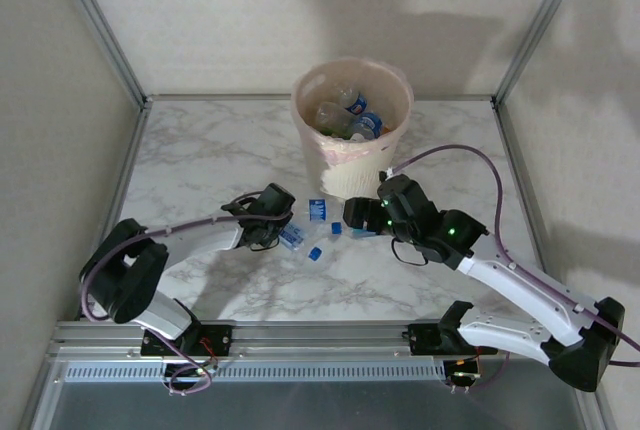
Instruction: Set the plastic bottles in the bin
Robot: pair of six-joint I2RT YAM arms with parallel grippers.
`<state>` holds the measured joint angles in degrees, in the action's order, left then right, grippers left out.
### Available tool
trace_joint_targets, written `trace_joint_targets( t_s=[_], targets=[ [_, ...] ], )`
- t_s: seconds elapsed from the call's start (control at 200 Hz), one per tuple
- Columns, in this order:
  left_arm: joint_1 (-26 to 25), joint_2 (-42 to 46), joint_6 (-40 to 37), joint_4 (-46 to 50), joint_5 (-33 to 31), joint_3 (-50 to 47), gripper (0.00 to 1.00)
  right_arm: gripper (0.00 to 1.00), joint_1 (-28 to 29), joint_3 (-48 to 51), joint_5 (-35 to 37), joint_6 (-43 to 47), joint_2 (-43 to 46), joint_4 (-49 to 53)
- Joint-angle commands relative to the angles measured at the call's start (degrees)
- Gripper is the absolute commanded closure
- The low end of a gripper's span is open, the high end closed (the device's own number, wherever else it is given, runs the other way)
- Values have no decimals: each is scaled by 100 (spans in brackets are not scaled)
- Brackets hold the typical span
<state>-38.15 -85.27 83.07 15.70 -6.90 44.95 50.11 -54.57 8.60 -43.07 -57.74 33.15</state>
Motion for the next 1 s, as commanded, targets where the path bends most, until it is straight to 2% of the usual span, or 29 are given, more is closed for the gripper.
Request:
trace_joint_targets(
  t_s=[0.0,0.08,0.18,0.3,0.456,0.671,0.891,0.991],
  targets=[
    [27,645,-186,108,-154,-113,49,18,142,167,-663,91,160,-728],
    [59,1061,-379,112,-181,-53,50,17,196,174,-953,138,98,-1031],
    [148,1513,-627,0,-31,98,50,8,286,96,-1352,209,-123,-1412],
    [216,1831,-995,-229,433,369,50,1,603,-234,-1294,377,-423,-1581],
    [247,1937,-1460,-241,1133,785,50,1,613,-679,-1313,439,-916,-1477],
    [247,2164,-1880,-246,1534,1139,49,2,614,-1054,-1521,466,-1389,-1646],
    [247,2148,-2105,-443,2028,1357,49,9,614,-1305,-1453,473,-1638,-1566],
    [247,2151,-2155,-462,2050,1385,48,16,616,-1340,-1449,466,-1668,-1592]
  ],
)
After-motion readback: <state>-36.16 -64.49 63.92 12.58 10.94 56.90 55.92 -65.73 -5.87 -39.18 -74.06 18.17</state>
